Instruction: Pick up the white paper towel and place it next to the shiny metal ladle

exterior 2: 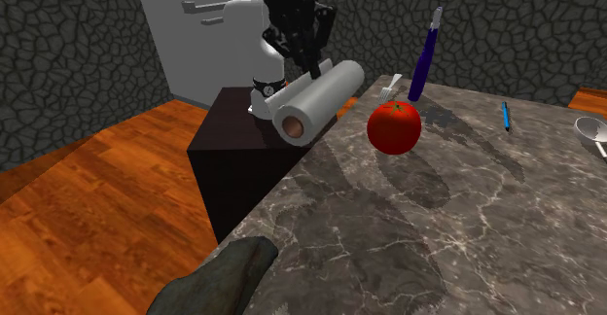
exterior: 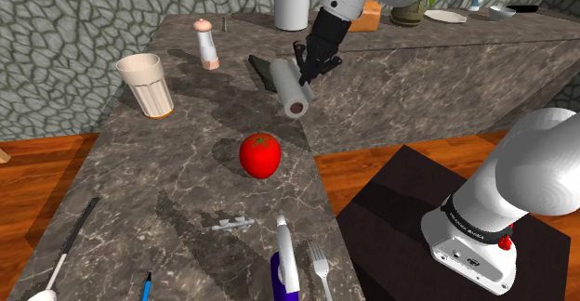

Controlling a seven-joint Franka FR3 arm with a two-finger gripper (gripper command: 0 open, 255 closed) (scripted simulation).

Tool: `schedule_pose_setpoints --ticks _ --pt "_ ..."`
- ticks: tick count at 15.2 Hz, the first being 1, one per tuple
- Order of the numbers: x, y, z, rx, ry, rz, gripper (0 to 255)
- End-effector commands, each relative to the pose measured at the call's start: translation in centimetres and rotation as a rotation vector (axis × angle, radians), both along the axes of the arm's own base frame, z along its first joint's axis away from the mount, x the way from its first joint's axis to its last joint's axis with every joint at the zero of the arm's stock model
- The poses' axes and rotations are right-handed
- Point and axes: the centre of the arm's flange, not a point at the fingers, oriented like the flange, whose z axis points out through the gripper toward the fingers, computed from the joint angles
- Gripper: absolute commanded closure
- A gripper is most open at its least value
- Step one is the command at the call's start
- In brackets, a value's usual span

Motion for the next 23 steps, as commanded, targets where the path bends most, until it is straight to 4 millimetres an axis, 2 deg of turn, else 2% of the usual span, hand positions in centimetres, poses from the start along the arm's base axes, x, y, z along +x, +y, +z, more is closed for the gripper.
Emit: schedule_pose_setpoints --ticks 1,23 --pt "-0.6 1.8 0.3 0.0 0.001 0.0 255" --pt "-9.5 29.4 0.4 0.0 0.001 0.0 255"
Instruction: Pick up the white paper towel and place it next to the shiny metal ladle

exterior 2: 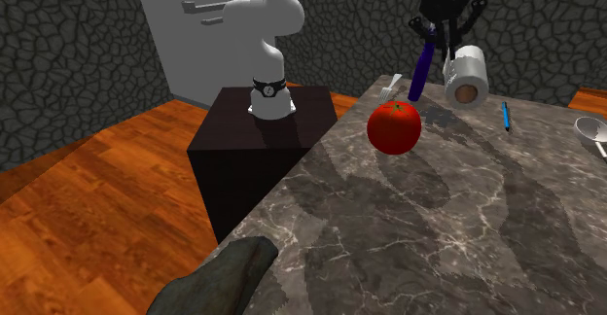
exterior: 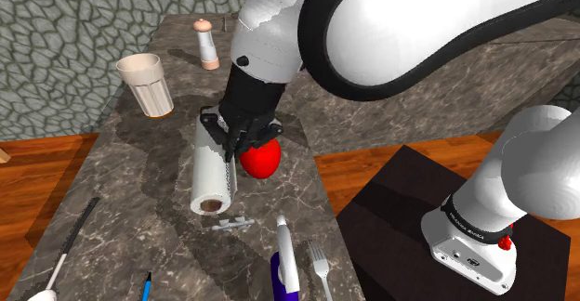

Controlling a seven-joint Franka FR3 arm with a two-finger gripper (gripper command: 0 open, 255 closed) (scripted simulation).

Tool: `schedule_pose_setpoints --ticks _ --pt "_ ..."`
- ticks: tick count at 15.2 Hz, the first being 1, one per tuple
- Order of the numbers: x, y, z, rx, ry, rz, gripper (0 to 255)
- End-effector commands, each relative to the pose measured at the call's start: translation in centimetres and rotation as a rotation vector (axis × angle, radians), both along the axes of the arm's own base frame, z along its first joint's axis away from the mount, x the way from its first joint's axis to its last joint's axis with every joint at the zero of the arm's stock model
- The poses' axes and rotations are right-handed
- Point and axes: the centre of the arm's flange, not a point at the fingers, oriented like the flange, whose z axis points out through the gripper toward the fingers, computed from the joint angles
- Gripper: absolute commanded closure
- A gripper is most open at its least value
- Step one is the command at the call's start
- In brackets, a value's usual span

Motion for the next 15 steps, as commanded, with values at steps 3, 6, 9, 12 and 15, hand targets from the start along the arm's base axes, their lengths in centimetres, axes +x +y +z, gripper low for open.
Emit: schedule_pose_setpoints --ticks 3,6,9,12,15 --pt "-1.8 5.1 0.3 0.001 0.0 -0.002 255" --pt "-3.1 8.8 0.3 0.001 0.0 -0.002 255" --pt "-4.3 12.6 0.3 0.001 0.0 -0.002 255" --pt "-5.1 15.2 -0.2 0.001 0.0 -0.002 255" --pt "-5.1 15.2 -1.8 0.001 0.0 -0.002 255"
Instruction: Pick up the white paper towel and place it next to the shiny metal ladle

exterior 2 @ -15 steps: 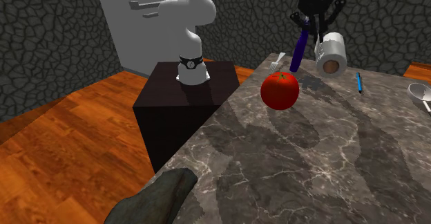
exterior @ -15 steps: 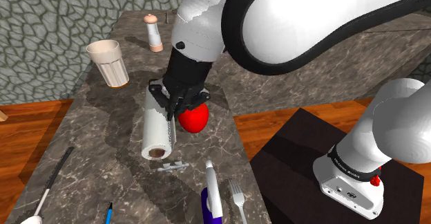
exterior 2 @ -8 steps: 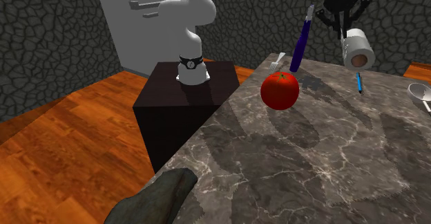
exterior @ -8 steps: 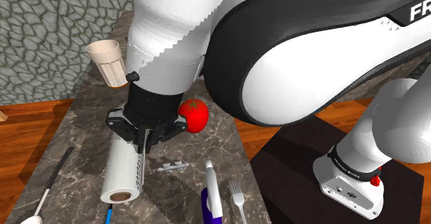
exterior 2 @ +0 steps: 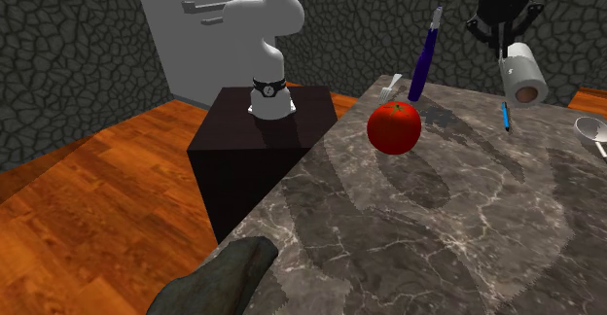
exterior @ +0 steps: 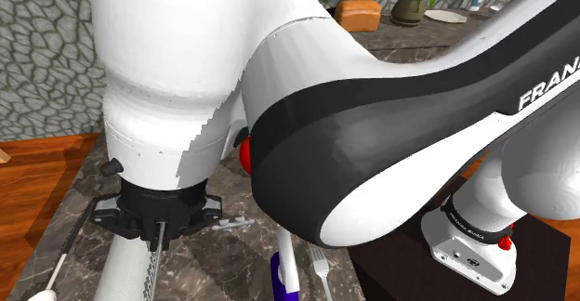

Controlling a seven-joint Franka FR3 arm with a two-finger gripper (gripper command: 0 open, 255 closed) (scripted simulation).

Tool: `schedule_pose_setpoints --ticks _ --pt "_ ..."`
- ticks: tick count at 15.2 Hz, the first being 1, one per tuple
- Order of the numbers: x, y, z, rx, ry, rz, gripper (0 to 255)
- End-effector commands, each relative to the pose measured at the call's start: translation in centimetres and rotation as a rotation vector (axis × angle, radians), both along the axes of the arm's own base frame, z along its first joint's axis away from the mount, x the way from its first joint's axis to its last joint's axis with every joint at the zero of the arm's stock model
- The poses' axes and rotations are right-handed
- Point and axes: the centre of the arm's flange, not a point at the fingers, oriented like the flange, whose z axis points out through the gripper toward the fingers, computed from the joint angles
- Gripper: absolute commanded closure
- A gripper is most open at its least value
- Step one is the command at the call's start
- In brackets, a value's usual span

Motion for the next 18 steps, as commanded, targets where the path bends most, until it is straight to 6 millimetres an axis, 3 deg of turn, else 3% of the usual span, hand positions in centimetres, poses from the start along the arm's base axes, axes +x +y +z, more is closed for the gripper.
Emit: schedule_pose_setpoints --ticks 1,18 --pt "0.0 0.2 -1.0 0.001 0.0 0.0 255" --pt "0.0 0.2 -9.9 0.001 0.0 0.0 255"
